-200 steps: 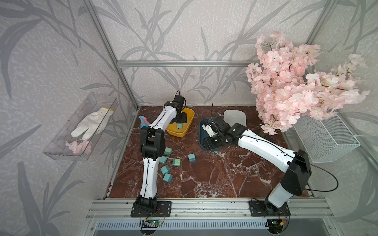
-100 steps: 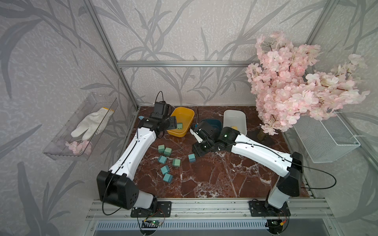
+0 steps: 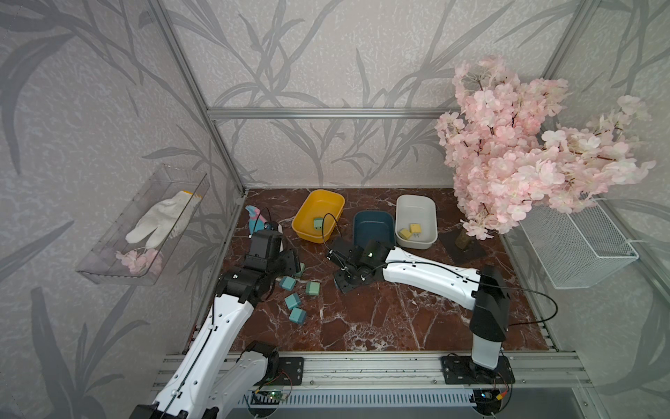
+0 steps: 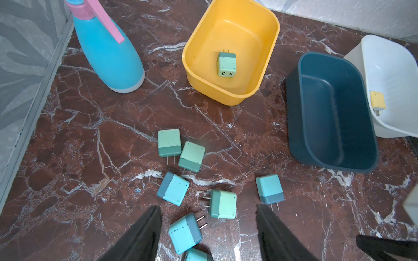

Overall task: Place the plugs by color into the storage box
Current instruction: Pick up the plug from the center of the board.

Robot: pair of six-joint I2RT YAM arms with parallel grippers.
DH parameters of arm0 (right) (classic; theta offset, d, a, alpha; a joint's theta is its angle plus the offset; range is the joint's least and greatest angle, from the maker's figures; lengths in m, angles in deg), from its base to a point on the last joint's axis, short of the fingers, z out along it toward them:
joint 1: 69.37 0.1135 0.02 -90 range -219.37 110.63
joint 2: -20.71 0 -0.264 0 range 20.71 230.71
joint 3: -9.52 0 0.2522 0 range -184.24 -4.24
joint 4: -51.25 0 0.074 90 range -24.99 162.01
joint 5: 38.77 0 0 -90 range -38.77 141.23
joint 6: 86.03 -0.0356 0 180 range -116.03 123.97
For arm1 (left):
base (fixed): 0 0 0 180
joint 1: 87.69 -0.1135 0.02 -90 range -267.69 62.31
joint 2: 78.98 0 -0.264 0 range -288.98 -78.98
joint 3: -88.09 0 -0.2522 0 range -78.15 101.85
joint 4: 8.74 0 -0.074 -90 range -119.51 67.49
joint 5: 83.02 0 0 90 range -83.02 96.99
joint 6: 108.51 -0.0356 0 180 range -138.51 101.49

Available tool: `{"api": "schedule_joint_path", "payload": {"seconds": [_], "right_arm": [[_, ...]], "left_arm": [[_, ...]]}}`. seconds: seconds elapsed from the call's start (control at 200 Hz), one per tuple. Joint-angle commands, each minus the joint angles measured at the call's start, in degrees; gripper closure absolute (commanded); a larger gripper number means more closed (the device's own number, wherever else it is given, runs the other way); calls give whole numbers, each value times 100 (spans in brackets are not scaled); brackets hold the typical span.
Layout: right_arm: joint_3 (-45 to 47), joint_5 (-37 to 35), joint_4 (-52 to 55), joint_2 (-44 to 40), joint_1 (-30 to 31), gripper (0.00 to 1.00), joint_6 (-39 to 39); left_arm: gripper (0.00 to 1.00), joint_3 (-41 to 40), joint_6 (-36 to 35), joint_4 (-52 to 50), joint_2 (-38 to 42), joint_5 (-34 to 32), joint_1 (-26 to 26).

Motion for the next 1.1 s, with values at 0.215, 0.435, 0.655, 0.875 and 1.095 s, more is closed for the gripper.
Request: {"api": "schedule_joint_path", "payload": {"seconds": [0.215,0.435,0.655,0.875,1.095], "right_arm": [[-53,-179,-479,883,86,45,-454],[-475,-491,-369,1336,87,39,-499],[-904,-641,67,1746,-13,35,-538],[-768,-490,-206,1873,-197,37,-566],[-755,-361,-438,2060,-267,40,-542]], "left_arm": [[31,-521,-295,307,284,289,233],[30,-516,-431,220,274,81,397],[30,-525,-478,256,171,80,485],[28,-508,-462,49,171,-727,485],[27,-472,-363,-44,202,-1203,487]]}}
